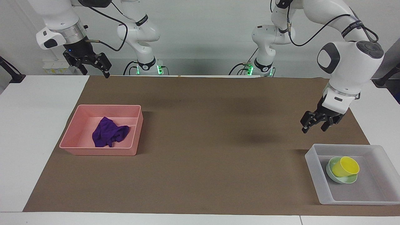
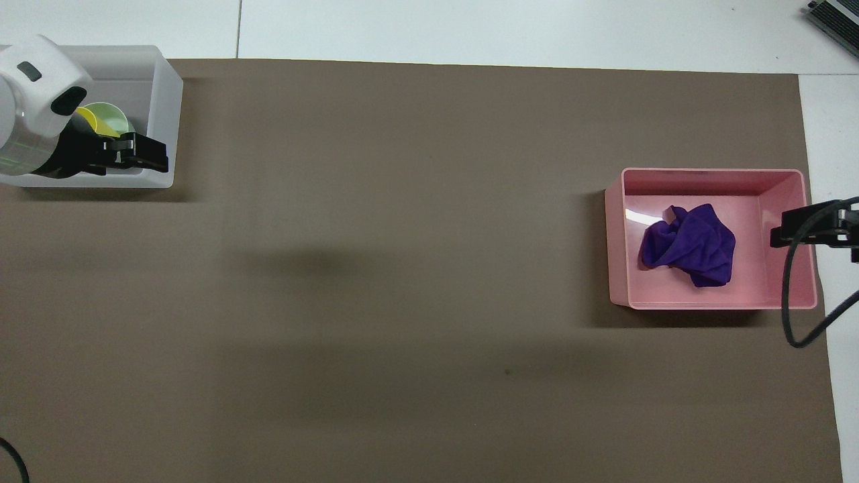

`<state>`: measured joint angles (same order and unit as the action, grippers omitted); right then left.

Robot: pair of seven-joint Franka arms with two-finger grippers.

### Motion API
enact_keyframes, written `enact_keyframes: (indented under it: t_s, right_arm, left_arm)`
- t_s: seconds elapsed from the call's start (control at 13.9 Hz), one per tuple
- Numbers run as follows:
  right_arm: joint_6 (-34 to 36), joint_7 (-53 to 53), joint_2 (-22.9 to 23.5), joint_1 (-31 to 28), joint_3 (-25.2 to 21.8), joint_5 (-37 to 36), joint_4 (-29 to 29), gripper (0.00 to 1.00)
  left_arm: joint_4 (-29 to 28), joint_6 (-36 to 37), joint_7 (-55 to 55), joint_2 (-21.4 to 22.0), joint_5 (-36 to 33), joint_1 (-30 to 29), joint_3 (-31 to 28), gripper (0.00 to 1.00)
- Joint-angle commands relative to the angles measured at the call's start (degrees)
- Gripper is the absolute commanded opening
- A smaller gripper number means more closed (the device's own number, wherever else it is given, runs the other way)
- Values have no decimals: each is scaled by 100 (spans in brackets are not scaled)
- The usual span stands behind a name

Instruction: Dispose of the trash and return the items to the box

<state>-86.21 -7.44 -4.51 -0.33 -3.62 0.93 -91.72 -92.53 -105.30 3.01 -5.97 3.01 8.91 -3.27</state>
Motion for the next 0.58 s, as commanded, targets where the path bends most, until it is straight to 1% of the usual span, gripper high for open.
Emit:
enact_keyframes:
  t_s: [0.0, 0.14, 0.22, 0.29, 0.5]
  right_arm:
    - [69, -21, 56, -29, 19, 65, 110, 100]
    - [52, 41, 56, -11, 1, 48, 119, 100]
    - [25, 111, 64, 41, -16, 30, 110, 100]
    - [16, 120, 56, 68, -25, 30, 110, 100]
    - [25, 120, 56, 436, -446, 30, 101, 100]
  left_arm:
    - [128, 500, -379, 184, -72, 75, -86, 90]
    - [463, 1035, -573, 123, -81, 67, -86, 90]
    - [438, 1168, -722, 192, -73, 67, -86, 91]
    - [377, 1344, -854, 315, -64, 67, -86, 100]
    - [184, 1573, -969, 500, -64, 40, -95, 100]
